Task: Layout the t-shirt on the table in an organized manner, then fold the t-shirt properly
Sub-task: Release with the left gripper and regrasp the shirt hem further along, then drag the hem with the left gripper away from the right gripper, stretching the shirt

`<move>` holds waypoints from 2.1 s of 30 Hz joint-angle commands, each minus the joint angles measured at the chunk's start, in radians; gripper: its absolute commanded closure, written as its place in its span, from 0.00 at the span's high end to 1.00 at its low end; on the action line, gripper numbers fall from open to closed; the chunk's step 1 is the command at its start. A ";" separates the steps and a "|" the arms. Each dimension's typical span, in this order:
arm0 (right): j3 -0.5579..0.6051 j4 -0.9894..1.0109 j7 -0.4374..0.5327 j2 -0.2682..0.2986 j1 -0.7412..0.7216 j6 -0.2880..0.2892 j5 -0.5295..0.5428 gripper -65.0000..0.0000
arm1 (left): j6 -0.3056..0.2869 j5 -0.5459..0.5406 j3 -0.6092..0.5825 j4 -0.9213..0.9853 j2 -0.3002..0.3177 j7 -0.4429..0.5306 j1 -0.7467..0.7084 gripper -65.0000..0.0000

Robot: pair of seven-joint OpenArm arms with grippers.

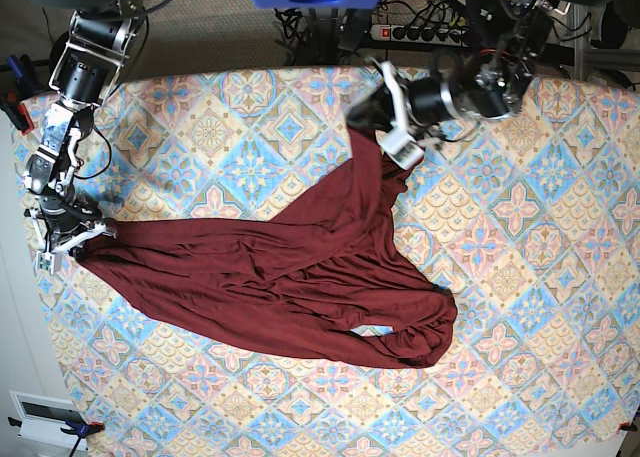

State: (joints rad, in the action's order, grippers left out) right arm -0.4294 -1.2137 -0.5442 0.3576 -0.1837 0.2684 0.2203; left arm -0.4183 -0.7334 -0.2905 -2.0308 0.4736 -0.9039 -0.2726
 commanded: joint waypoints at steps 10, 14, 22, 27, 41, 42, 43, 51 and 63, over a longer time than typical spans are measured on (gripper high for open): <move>-0.007 -0.021 0.023 0.024 -0.020 -0.001 0.009 0.00 | -0.001 0.263 -0.059 0.034 0.015 -0.067 0.101 0.02; -0.007 -0.021 0.025 0.024 -0.020 -0.001 0.009 0.00 | -0.001 0.272 0.070 0.034 0.021 -0.074 0.101 0.14; -0.007 -0.021 0.026 0.024 -0.020 -0.001 0.009 0.00 | -0.001 0.252 0.207 0.034 0.021 -0.116 0.108 0.48; -0.007 -0.021 0.026 0.024 -0.020 -0.001 0.009 0.00 | 0.000 0.262 0.376 0.189 -0.077 -0.113 0.240 0.49; -0.006 -0.019 0.025 0.022 -0.020 -0.001 0.009 0.00 | 0.057 0.584 0.208 0.945 -0.221 0.381 0.700 0.49; -0.006 -0.019 0.023 0.022 -0.017 -0.001 0.009 0.00 | 0.085 0.608 0.208 1.000 -0.235 0.401 0.724 0.49; -0.006 -0.019 0.025 0.022 -0.007 -0.001 0.009 0.00 | 0.114 0.630 0.215 1.056 -0.253 0.423 0.749 0.49; -0.006 -0.021 0.026 0.022 0.014 -0.001 0.009 0.00 | 0.229 0.656 0.207 1.361 -0.338 0.581 0.896 0.42; -0.010 -0.010 0.026 0.022 0.006 -0.002 0.009 0.00 | 0.252 0.648 0.208 1.310 -0.370 0.609 1.166 0.00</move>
State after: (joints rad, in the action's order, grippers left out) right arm -0.4328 -1.2091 -0.5434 0.3550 -0.1585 0.2680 0.2199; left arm -0.1726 -0.0822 -0.0834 -0.7033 0.0959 -0.3149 0.8612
